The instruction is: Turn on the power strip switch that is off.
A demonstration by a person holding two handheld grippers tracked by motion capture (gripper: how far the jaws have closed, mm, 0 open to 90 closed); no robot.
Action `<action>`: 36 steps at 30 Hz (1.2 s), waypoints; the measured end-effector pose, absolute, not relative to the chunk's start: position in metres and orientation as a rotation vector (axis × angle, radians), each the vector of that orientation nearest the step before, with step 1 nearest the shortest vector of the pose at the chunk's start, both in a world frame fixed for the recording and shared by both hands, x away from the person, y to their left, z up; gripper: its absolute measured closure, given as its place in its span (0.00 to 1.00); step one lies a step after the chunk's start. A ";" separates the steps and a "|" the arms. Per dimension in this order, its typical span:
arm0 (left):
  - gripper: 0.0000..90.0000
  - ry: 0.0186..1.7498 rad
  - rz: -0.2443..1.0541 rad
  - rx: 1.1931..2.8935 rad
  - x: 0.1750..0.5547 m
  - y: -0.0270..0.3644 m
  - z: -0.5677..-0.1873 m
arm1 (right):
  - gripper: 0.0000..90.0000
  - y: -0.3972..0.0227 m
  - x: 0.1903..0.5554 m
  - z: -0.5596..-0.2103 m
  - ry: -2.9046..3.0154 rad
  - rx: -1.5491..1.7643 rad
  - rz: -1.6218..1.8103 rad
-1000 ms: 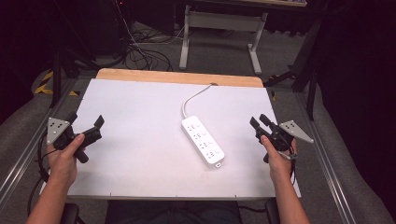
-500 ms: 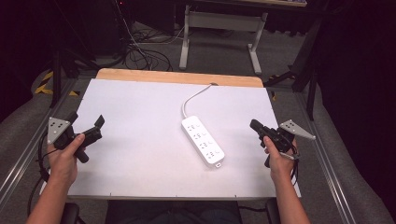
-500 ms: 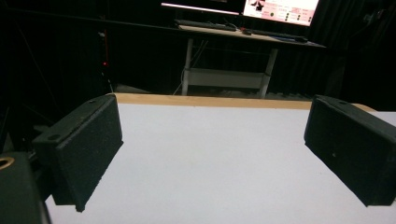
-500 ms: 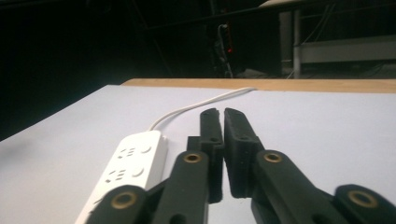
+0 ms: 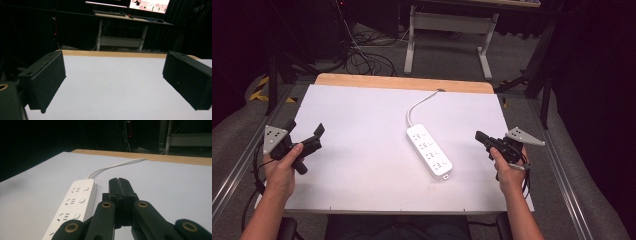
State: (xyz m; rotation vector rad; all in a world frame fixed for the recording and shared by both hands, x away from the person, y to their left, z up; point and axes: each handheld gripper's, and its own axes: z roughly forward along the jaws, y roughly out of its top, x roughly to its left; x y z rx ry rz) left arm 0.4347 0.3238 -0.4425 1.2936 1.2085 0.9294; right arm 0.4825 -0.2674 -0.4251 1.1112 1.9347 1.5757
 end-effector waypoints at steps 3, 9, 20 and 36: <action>0.06 1.208 0.929 1.295 0.435 0.324 -0.442 | 1.00 -0.261 0.484 -0.426 1.978 1.083 1.561; 0.06 1.209 0.927 1.297 0.435 0.323 -0.443 | 1.00 -0.253 0.486 -0.426 2.027 1.048 1.560; 0.06 1.205 0.929 1.304 0.435 0.323 -0.443 | 1.00 -0.226 0.494 -0.427 2.125 0.998 1.581; 0.07 1.203 0.922 1.315 0.435 0.322 -0.443 | 1.00 -0.195 0.505 -0.438 2.289 0.935 1.520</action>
